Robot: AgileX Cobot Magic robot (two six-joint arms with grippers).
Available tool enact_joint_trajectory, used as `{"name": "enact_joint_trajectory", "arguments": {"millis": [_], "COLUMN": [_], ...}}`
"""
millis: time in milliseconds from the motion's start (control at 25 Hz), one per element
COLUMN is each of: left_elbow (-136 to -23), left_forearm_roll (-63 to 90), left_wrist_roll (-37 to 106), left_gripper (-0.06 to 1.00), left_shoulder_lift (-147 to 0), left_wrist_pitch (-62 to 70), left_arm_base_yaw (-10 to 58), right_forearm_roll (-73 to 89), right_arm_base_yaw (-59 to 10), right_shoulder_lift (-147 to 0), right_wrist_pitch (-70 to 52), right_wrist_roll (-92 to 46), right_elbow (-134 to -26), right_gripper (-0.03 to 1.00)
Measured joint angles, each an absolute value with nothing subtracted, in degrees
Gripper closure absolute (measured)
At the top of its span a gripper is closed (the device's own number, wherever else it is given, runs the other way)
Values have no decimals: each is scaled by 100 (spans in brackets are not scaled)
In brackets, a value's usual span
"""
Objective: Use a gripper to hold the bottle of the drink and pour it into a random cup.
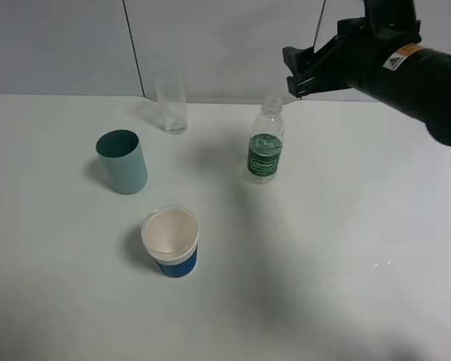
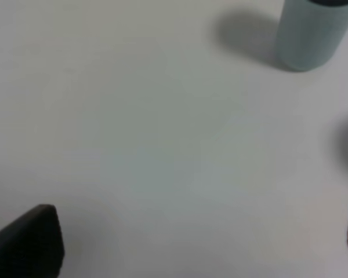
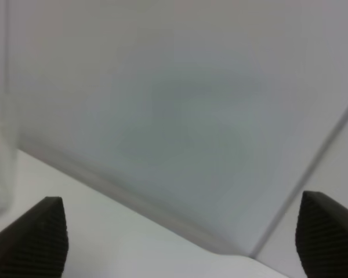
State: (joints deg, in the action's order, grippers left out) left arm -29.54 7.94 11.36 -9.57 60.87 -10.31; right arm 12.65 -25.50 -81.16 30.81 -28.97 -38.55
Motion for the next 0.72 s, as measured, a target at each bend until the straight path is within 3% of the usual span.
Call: {"name": "enact_joint_trajectory", "arguments": {"millis": [720], "left_elbow": [-2954], "left_forearm_roll": [794], "left_wrist_roll": [1136], "left_gripper": [-5], "left_shoulder_lift": [-957], "left_wrist_pitch": [6087], "left_arm_base_yaw": [-1031], "right_forearm_roll": [-951], "right_arm_base_yaw": [-559], "right_shoulder_lift": [-6509], "right_wrist_pitch": [1489], "right_wrist_roll": [-630], "right_elbow": [-3851], "right_gripper": [19]}}
